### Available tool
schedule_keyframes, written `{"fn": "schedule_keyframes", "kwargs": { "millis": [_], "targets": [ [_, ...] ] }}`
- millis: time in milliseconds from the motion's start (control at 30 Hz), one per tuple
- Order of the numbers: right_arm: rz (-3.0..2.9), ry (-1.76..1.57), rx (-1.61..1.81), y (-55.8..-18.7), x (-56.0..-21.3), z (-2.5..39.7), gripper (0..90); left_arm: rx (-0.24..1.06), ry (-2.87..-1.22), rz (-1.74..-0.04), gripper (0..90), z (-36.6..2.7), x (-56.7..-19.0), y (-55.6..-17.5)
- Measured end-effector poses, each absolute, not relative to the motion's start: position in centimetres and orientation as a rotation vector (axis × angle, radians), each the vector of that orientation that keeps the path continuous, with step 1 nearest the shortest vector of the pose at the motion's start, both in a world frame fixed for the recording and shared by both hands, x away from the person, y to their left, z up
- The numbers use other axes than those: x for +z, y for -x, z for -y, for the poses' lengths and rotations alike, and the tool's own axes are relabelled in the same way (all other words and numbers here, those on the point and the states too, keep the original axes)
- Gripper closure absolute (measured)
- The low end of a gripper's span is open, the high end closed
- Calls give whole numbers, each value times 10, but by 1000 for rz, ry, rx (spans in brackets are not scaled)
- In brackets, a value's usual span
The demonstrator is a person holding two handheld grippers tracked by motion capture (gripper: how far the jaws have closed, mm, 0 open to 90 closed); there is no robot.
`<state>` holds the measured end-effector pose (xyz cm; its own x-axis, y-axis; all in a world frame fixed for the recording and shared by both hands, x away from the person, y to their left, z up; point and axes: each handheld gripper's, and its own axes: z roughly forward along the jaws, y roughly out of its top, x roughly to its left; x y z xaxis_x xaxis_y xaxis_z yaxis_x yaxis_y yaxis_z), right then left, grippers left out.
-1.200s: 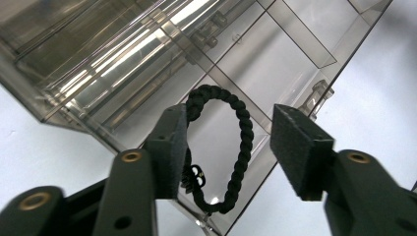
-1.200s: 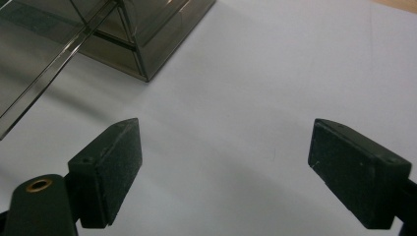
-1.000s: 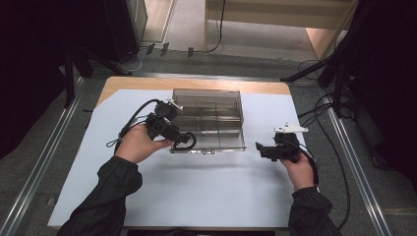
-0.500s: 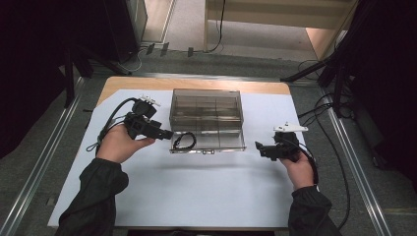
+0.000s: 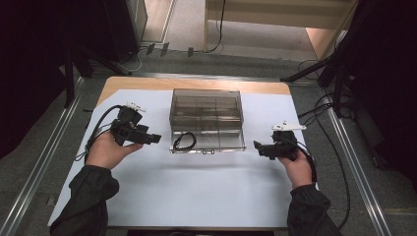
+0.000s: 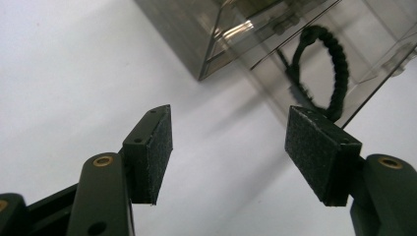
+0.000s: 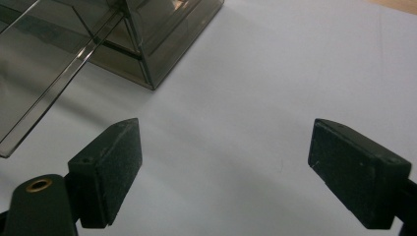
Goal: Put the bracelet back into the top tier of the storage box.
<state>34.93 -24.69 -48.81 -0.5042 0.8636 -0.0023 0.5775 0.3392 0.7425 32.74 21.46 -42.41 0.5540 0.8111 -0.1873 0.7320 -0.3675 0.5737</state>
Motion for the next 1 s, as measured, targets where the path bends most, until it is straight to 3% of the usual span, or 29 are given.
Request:
{"fn": "schedule_keyframes", "kwargs": {
  "millis": [1000],
  "targets": [
    [-2230, -1263, 972, -350, -489, 244, 140, 296, -2083, -1337, 334, -269, -460, -324]
  ]
}}
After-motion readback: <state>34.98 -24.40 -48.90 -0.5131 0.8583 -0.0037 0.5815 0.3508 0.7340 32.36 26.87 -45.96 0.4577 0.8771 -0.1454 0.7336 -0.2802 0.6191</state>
